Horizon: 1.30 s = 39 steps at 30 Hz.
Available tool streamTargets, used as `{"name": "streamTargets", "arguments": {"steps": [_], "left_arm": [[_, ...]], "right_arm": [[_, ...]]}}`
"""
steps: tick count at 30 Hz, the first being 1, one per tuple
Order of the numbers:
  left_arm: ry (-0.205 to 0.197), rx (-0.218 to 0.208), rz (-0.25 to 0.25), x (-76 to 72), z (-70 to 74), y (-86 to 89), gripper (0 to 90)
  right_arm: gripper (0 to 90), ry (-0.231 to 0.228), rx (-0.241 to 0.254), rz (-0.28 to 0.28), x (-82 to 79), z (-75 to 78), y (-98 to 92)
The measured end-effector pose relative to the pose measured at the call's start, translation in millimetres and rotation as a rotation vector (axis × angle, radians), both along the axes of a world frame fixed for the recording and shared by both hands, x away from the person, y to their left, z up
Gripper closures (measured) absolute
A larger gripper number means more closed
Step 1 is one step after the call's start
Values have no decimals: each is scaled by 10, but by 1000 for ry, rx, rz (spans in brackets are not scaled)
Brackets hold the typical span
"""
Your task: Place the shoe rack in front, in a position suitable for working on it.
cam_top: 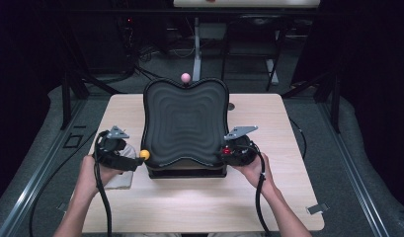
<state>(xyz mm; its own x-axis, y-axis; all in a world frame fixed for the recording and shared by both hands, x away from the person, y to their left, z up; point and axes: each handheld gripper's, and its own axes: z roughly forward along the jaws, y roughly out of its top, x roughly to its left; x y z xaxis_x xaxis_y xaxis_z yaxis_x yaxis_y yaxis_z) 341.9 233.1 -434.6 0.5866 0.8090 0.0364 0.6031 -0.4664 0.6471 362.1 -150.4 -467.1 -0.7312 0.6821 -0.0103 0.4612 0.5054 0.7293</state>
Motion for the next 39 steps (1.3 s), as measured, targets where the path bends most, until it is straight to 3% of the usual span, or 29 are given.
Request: {"name": "streamTargets", "arguments": {"steps": [7,13,18,20,24,27,33,39], "left_arm": [[21,-1,65,78,-15,320,26],[62,-7,107,217,-225,520,0],[95,14,132,295,-386,628,0],[100,27,141,326,-450,651,0],[149,41,153,438,-652,719,2],[157,46,157,502,-788,739,7],[170,32,174,598,-952,740,33],[206,49,184,661,-1082,745,48]], "right_arm": [[598,-1,1,3,4,-2,-3],[598,0,-2,2,1,0,-1],[598,0,-2,0,-1,0,1],[598,0,1,0,1,-2,1],[598,1,-1,-3,1,-1,4],[597,0,2,0,1,-3,4],[597,-2,-1,-1,1,-2,5],[598,2,-2,0,3,-1,3]]}}
